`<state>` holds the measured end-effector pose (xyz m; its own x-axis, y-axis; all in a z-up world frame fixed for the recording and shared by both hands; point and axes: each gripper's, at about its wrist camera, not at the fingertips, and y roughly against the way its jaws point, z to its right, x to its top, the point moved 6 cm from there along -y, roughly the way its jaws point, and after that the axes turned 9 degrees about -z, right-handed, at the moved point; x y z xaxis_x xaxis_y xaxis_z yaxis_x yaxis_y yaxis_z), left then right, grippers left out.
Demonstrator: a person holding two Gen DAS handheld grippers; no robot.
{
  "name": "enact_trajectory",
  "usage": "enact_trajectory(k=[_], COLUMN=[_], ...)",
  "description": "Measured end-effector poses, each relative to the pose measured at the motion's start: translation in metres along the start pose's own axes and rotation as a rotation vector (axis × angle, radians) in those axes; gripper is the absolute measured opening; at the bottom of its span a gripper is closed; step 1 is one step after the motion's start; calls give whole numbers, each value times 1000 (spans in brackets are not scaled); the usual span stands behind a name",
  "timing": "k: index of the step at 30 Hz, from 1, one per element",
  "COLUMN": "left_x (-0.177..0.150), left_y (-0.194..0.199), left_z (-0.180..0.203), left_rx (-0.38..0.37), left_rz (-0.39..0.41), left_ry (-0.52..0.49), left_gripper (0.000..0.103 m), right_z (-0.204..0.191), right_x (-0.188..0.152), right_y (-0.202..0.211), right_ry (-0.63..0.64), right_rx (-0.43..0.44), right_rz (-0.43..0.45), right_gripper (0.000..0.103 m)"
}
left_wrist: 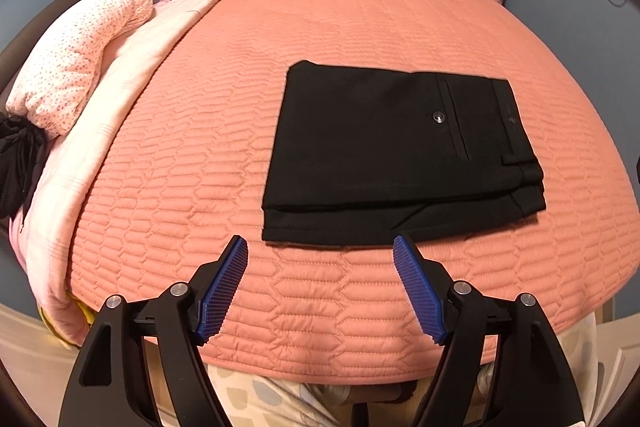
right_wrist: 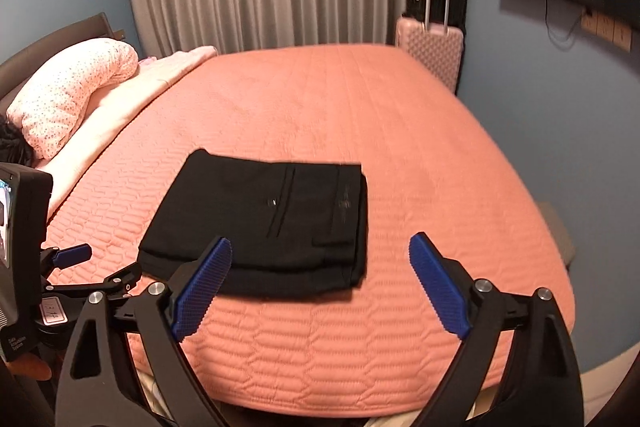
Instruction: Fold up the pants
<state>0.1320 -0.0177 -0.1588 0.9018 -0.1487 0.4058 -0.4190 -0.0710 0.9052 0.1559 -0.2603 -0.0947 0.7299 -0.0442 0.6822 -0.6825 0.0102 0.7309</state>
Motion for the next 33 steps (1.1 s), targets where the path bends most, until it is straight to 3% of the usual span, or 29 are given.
enact_trajectory(k=[9, 33], left_x=[11, 11], left_y=[17, 24], left_z=[-13, -14], left_rx=[-3, 14], left_rz=[45, 49], left_ry=[34, 26], left_gripper=[78, 78], right_z=[-7, -1], right_x=[11, 11], right_y=[7, 6], right_ry=[25, 26], right_rx=[-5, -2], right_rz=[21, 18], right_gripper=[94, 95])
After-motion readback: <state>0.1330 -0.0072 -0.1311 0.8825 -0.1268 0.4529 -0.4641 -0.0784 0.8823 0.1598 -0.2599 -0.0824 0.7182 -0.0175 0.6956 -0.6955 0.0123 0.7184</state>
